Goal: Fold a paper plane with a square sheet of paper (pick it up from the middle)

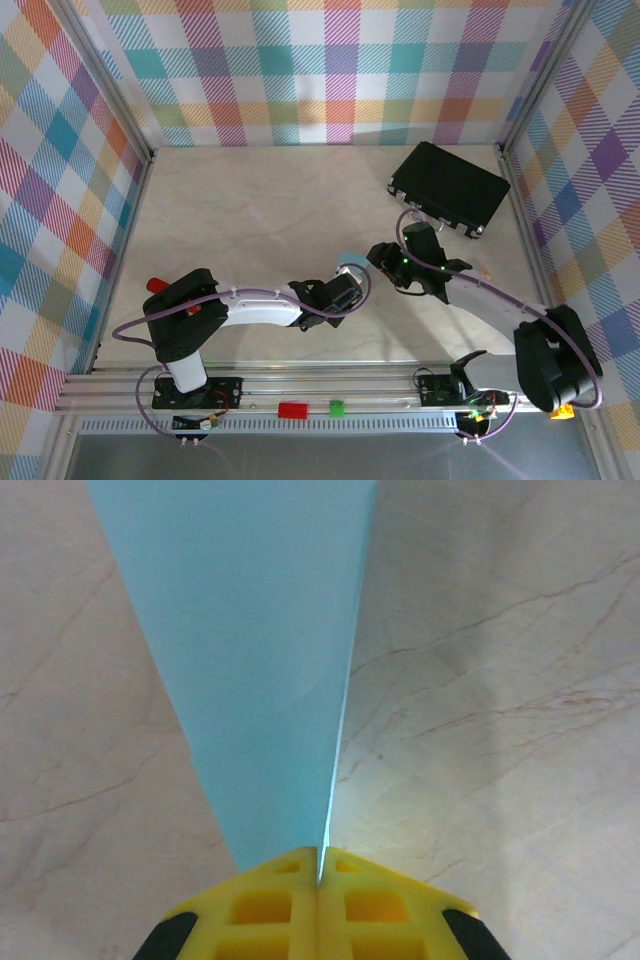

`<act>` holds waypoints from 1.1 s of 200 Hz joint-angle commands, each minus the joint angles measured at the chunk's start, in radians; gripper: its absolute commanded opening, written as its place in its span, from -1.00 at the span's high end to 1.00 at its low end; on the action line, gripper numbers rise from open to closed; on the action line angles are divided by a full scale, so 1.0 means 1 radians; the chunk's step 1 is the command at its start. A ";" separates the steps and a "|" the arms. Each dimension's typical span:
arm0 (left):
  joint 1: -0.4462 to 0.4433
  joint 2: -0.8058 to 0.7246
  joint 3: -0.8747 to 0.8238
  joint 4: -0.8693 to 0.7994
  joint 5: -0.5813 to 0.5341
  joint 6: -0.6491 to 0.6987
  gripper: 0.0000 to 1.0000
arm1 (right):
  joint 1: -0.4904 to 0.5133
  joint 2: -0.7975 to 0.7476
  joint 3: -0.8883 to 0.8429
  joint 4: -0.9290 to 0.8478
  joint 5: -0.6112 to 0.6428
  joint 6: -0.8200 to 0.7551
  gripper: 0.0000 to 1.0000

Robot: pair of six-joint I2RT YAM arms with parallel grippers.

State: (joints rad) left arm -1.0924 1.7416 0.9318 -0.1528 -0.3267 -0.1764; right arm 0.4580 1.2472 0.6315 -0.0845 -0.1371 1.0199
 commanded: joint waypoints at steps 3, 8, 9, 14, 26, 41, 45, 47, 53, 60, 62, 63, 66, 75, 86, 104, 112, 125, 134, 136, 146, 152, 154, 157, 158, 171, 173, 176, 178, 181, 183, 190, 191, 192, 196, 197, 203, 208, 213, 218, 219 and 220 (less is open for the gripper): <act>0.033 -0.049 -0.038 0.064 0.128 -0.054 1.00 | -0.006 -0.065 -0.040 -0.103 0.101 -0.043 -0.12; 0.044 -0.055 -0.045 0.078 0.155 -0.062 1.00 | -0.007 -0.076 -0.049 -0.101 0.107 -0.039 -0.12; 0.046 -0.055 -0.046 0.081 0.160 -0.064 1.00 | -0.007 -0.078 -0.051 -0.101 0.108 -0.039 -0.12; 0.055 -0.059 -0.053 0.093 0.186 -0.072 1.00 | -0.007 -0.086 -0.058 -0.097 0.112 -0.037 -0.12; 0.080 -0.068 -0.070 0.123 0.253 -0.093 1.00 | -0.008 -0.102 -0.074 -0.095 0.118 -0.028 -0.12; 0.109 -0.077 -0.090 0.158 0.323 -0.118 1.00 | -0.009 -0.112 -0.088 -0.089 0.121 -0.024 -0.12; 0.117 -0.079 -0.095 0.169 0.338 -0.125 1.00 | -0.009 -0.114 -0.090 -0.086 0.120 -0.021 -0.12; 0.121 -0.079 -0.098 0.174 0.347 -0.129 1.00 | -0.009 -0.114 -0.090 -0.085 0.120 -0.021 -0.12; 0.132 -0.080 -0.106 0.187 0.370 -0.137 1.00 | -0.009 -0.114 -0.093 -0.083 0.119 -0.020 -0.12; 0.146 -0.079 -0.112 0.201 0.400 -0.145 1.00 | -0.009 -0.114 -0.093 -0.081 0.116 -0.019 -0.12; 0.149 -0.078 -0.115 0.206 0.409 -0.147 1.00 | -0.009 -0.114 -0.094 -0.081 0.115 -0.020 -0.12; 0.150 -0.077 -0.115 0.208 0.413 -0.148 1.00 | -0.008 -0.114 -0.094 -0.080 0.114 -0.019 -0.12; 0.155 -0.076 -0.119 0.213 0.424 -0.150 1.00 | -0.008 -0.112 -0.095 -0.078 0.113 -0.019 -0.12; 0.167 -0.072 -0.123 0.228 0.452 -0.159 1.00 | -0.009 -0.111 -0.094 -0.077 0.110 -0.018 -0.11; 0.178 -0.066 -0.127 0.235 0.478 -0.167 1.00 | -0.008 -0.109 -0.094 -0.072 0.107 -0.017 -0.11; 0.190 -0.057 -0.128 0.244 0.509 -0.176 1.00 | -0.009 -0.103 -0.094 -0.067 0.102 -0.014 -0.11; 0.195 -0.055 -0.131 0.247 0.517 -0.179 1.00 | -0.009 -0.101 -0.095 -0.065 0.100 -0.012 -0.11; 0.202 -0.052 -0.133 0.251 0.529 -0.187 1.00 | -0.009 -0.096 -0.096 -0.059 0.095 -0.011 -0.11; 0.208 -0.047 -0.135 0.255 0.543 -0.191 1.00 | -0.009 -0.093 -0.096 -0.056 0.091 -0.009 -0.11; 0.210 -0.046 -0.135 0.255 0.545 -0.192 1.00 | -0.009 -0.092 -0.097 -0.056 0.091 -0.009 -0.11; 0.214 -0.041 -0.134 0.256 0.555 -0.193 1.00 | -0.009 -0.088 -0.097 -0.054 0.087 -0.007 -0.11; 0.216 -0.038 -0.133 0.251 0.556 -0.195 1.00 | -0.008 -0.086 -0.098 -0.052 0.084 -0.007 -0.11; 0.217 -0.037 -0.131 0.250 0.557 -0.196 1.00 | -0.008 -0.084 -0.099 -0.051 0.084 -0.008 -0.10; 0.219 -0.035 -0.131 0.247 0.557 -0.196 1.00 | -0.009 -0.083 -0.098 -0.049 0.082 -0.006 -0.10; 0.219 -0.035 -0.132 0.247 0.558 -0.196 1.00 | -0.009 -0.083 -0.098 -0.049 0.082 -0.006 -0.10; 0.223 -0.029 -0.130 0.243 0.563 -0.199 1.00 | -0.009 -0.075 -0.099 -0.042 0.076 -0.004 -0.10; 0.223 -0.027 -0.130 0.242 0.563 -0.199 1.00 | -0.009 -0.073 -0.099 -0.042 0.075 -0.005 -0.10; 0.225 -0.027 -0.129 0.241 0.564 -0.200 1.00 | -0.009 -0.071 -0.098 -0.042 0.073 -0.005 -0.10; 0.225 -0.026 -0.127 0.240 0.564 -0.202 1.00 | -0.009 -0.070 -0.099 -0.041 0.072 -0.004 -0.10; 0.224 -0.023 -0.126 0.238 0.565 -0.201 1.00 | -0.009 -0.067 -0.099 -0.040 0.071 -0.004 -0.11; 0.224 -0.021 -0.125 0.235 0.567 -0.200 1.00 | -0.009 -0.066 -0.098 -0.037 0.069 -0.004 -0.10; 0.226 -0.014 -0.118 0.222 0.570 -0.199 1.00 | -0.009 -0.059 -0.097 -0.035 0.063 -0.004 -0.10; 0.227 -0.014 -0.117 0.220 0.571 -0.197 1.00 | -0.009 -0.058 -0.097 -0.035 0.062 -0.004 -0.10; 0.227 -0.012 -0.115 0.219 0.571 -0.198 1.00 | -0.009 -0.058 -0.096 -0.035 0.061 -0.005 -0.10; 0.227 -0.011 -0.111 0.211 0.571 -0.195 1.00 | -0.008 -0.053 -0.097 -0.031 0.058 -0.004 -0.10; 0.227 -0.010 -0.110 0.209 0.571 -0.194 1.00 | -0.008 -0.052 -0.097 -0.031 0.057 -0.005 -0.10; 0.226 -0.001 -0.103 0.200 0.572 -0.193 1.00 | -0.008 -0.044 -0.097 -0.028 0.051 -0.004 -0.10; 0.226 0.002 -0.099 0.194 0.572 -0.190 1.00 | -0.008 -0.039 -0.095 -0.023 0.046 -0.003 -0.10; 0.226 0.008 -0.095 0.188 0.574 -0.188 1.00 | -0.009 -0.032 -0.095 -0.021 0.042 -0.003 -0.10; 0.226 0.010 -0.092 0.184 0.574 -0.186 1.00 | -0.008 -0.027 -0.095 -0.017 0.037 -0.004 -0.10; 0.226 0.012 -0.091 0.183 0.575 -0.186 1.00 | -0.008 -0.026 -0.095 -0.017 0.037 -0.004 -0.10; 0.226 0.012 -0.090 0.183 0.574 -0.186 1.00 | -0.008 -0.024 -0.095 -0.017 0.035 -0.004 -0.10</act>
State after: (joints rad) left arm -0.8738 1.7252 0.8139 0.0746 0.2245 -0.3595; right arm 0.4530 1.1980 0.5423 -0.1322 -0.0681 1.0088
